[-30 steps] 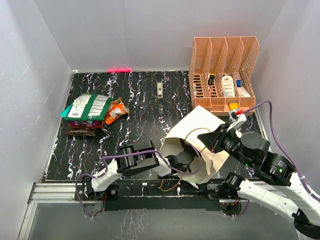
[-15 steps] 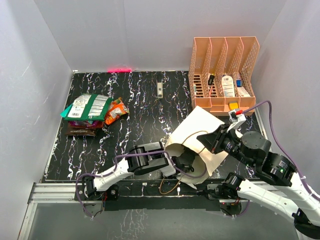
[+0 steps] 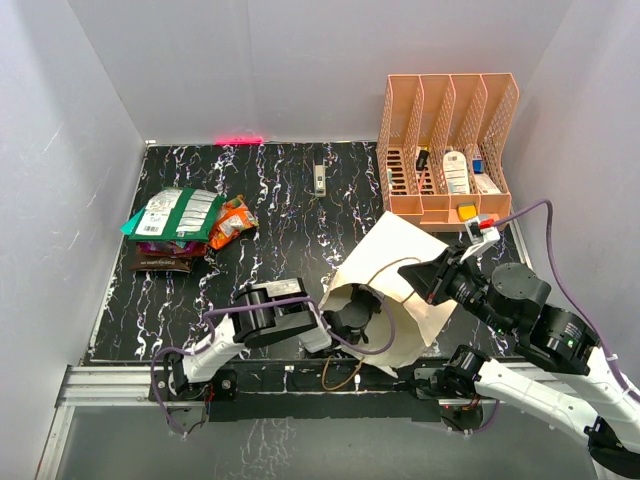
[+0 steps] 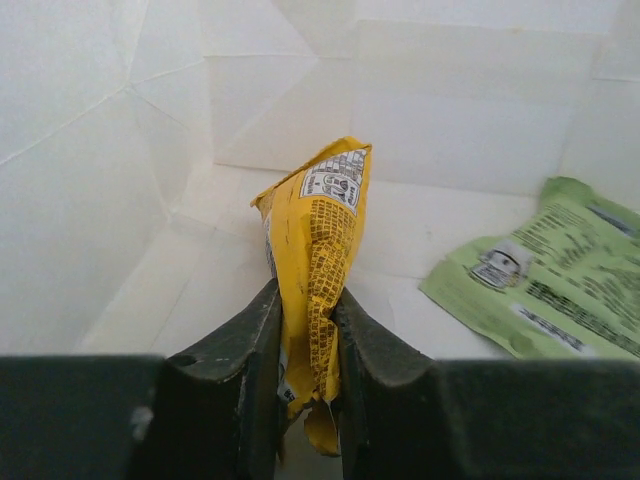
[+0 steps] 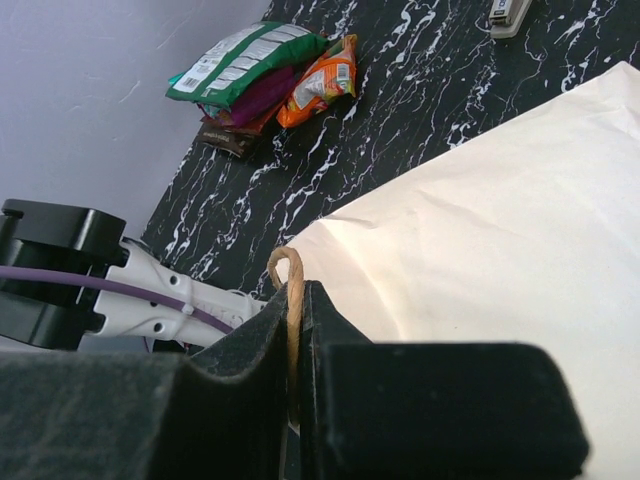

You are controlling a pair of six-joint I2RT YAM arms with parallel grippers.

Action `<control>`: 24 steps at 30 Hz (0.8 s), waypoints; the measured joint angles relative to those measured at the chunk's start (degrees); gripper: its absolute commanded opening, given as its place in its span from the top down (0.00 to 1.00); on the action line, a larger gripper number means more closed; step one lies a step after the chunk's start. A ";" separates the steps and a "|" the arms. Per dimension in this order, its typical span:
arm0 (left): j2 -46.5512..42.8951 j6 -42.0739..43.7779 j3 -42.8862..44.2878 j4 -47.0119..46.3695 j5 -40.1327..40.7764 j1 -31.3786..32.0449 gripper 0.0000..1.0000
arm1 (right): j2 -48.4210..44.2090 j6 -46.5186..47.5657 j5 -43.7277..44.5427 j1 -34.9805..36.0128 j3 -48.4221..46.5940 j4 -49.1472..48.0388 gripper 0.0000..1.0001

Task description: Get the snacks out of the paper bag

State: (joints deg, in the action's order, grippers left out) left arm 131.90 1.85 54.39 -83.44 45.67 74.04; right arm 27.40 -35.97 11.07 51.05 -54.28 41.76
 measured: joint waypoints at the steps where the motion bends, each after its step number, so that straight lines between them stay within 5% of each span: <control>1: -0.61 -0.66 -0.50 0.44 -0.39 0.13 0.86 | 0.04 0.13 0.15 0.00 -0.15 -0.04 0.93; 10: -12.63 -10.56 -9.90 10.47 -11.23 1.46 0.92 | 0.37 2.29 1.84 0.00 -0.31 -1.79 0.93; 24: -50.34 -23.10 -18.86 42.23 -40.87 1.46 1.00 | 9.84 9.22 6.43 0.00 0.50 -12.52 0.92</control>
State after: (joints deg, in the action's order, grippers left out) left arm 81.56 -21.26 35.53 -41.21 4.80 75.50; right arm 37.23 -26.74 17.50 51.05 -53.78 29.23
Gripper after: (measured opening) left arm 0.202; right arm 0.076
